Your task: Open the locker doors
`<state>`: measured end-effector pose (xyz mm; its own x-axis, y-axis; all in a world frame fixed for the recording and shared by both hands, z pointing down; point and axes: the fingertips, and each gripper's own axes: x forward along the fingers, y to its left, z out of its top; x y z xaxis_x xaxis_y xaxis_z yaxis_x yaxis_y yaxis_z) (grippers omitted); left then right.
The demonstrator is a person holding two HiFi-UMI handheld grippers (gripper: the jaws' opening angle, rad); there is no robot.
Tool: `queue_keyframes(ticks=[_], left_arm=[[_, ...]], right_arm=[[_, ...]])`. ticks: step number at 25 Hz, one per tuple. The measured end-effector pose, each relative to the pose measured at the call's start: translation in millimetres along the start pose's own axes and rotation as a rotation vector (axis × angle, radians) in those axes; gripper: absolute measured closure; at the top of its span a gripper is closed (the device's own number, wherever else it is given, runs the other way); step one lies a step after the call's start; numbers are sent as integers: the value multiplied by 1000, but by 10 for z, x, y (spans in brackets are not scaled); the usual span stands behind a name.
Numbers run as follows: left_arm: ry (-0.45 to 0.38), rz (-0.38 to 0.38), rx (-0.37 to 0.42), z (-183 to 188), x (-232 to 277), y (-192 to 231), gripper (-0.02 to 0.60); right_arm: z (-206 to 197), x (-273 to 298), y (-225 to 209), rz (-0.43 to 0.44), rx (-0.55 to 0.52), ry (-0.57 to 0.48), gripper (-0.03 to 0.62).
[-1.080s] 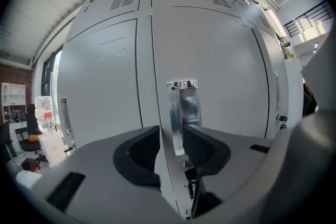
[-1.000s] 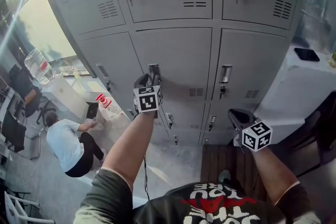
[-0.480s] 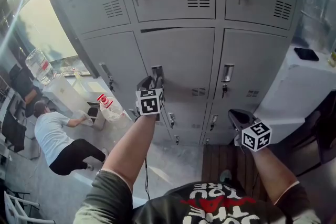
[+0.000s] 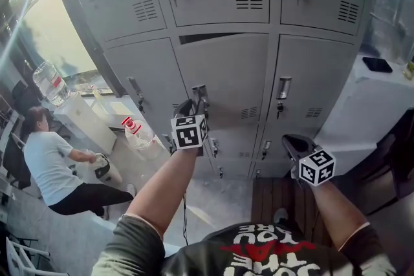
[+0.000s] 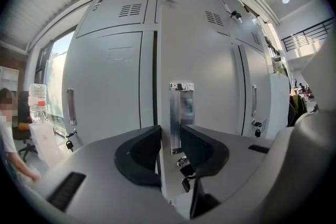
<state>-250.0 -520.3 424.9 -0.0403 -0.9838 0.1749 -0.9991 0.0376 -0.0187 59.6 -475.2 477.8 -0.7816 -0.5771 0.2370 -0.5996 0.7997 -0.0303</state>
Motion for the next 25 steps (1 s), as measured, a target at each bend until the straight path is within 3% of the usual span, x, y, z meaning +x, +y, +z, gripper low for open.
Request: queue_keyframes(ticks=[15, 25], left_arm=[[2, -126, 27, -109, -690, -429, 466], [-20, -247, 109, -211, -1125, -940, 466]], right_arm=[[44, -123, 433, -4, -15, -12, 557], [37, -437, 677, -33, -17, -28, 557]])
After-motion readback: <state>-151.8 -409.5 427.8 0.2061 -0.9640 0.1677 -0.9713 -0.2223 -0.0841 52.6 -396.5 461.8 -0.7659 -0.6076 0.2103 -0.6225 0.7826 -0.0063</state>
